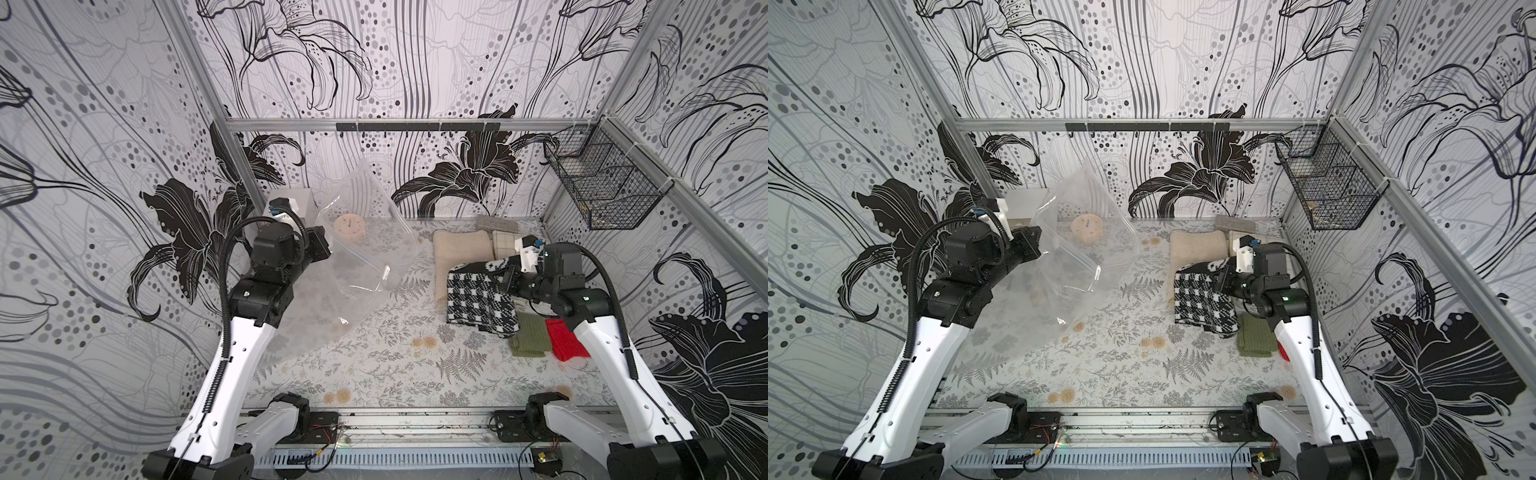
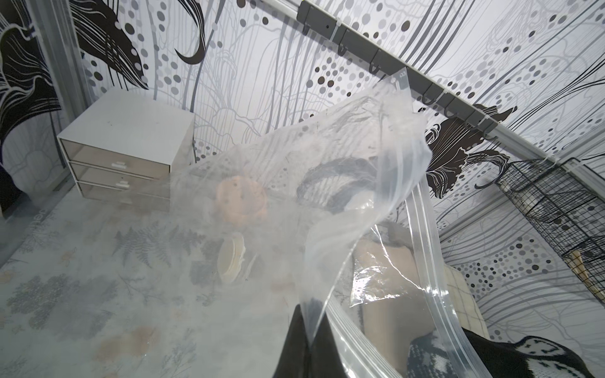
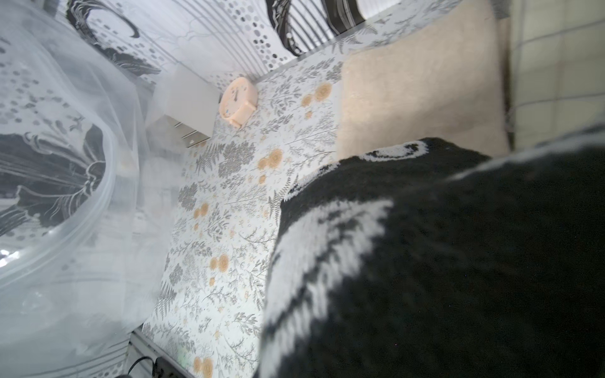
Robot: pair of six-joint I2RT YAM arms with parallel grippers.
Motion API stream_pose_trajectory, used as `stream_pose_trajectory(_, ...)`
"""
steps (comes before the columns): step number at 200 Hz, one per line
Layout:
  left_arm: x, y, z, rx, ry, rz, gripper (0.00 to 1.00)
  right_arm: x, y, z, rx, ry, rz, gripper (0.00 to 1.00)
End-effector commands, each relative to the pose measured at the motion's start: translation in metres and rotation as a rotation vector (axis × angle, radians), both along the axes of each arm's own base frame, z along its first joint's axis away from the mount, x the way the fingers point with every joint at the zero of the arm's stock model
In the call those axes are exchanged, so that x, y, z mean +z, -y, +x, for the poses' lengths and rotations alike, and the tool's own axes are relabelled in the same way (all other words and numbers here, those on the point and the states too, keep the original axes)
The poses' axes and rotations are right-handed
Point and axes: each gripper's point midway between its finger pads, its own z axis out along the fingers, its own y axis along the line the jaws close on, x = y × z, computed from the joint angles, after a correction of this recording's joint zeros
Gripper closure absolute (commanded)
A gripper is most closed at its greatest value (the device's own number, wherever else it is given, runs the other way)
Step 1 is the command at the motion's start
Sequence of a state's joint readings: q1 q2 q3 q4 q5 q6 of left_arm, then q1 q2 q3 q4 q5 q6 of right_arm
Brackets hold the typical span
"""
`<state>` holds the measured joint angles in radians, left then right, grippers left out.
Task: Take the scarf out of the vacuum bag
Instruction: Place the scarf at the center of the board.
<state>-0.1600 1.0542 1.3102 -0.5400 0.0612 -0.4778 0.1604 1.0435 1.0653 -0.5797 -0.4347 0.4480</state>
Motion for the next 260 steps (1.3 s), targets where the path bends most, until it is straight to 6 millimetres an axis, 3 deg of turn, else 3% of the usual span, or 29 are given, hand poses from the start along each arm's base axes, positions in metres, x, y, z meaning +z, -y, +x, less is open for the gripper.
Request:
stream_pose_trajectory(1,0.029,-0.001,-0.01,-0.019,0.079,-0.004,1.0,0.028,-0.027,0.003,0.088,0.071,0.045,1.0)
stream_pose_trajectory(105,0.034,-0.003,-0.014,-0.016,0.09,-0.031,1.0,0.05,-0.168,0.032,0.453,0.099,0.318,1.0)
stream_pose_trajectory(157,0.032,-0.003,-0.014,-0.018,0.084,-0.033,1.0,0.051,-0.189,0.037,0.508,0.095,0.391,1.0)
stream_pose_trajectory(260,0.03,-0.002,-0.01,-0.019,0.085,-0.049,1.0,0.025,-0.23,0.044,0.59,0.039,0.516,1.0)
